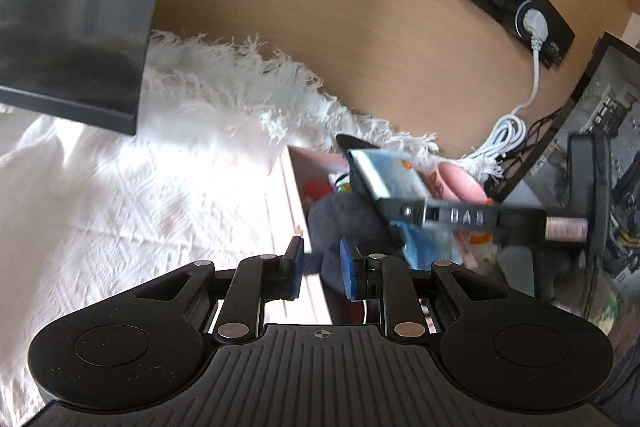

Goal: Organize soft objects
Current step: 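Drop the wet-wipes pack into the pink box with the right gripper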

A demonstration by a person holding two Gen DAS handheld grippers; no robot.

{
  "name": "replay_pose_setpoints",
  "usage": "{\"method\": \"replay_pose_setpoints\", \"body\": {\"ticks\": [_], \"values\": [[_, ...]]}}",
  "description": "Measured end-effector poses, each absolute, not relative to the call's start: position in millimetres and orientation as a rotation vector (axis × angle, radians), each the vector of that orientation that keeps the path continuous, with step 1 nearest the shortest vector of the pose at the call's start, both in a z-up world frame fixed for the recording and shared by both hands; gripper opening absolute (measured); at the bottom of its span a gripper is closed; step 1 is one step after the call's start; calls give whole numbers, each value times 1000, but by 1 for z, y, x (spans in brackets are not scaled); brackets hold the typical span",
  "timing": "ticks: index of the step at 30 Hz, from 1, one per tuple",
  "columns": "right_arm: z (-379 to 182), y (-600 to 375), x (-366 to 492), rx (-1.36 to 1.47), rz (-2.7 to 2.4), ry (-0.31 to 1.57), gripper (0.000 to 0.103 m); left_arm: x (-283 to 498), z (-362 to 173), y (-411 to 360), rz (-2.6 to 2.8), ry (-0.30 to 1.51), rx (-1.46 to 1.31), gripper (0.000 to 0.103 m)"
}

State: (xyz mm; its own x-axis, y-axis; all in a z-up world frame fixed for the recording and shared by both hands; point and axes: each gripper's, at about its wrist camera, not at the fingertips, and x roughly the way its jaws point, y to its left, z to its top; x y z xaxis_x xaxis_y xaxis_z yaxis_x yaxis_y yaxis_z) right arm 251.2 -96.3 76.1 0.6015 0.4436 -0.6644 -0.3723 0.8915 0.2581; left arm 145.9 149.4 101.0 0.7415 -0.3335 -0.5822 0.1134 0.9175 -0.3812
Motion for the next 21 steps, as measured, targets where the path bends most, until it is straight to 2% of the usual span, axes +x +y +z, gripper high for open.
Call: {"method": "replay_pose_setpoints", "body": {"ticks": [5, 10, 15, 17, 21], "values": [[73, -103, 249, 168, 436, 820, 94, 125, 93, 140, -226, 707, -292, 22], [68, -121, 248, 291, 431, 842, 94, 106, 84, 129, -229, 684, -211, 22], [108, -122, 208, 148, 394, 666, 95, 75, 79, 114, -221, 637, -196, 22], [124, -126, 183, 83, 364, 604, 99, 60, 76, 103, -225, 632, -188, 22], [123, -143, 123, 12, 326, 560, 100, 30, 61, 77, -209, 657, -163, 22]]}}
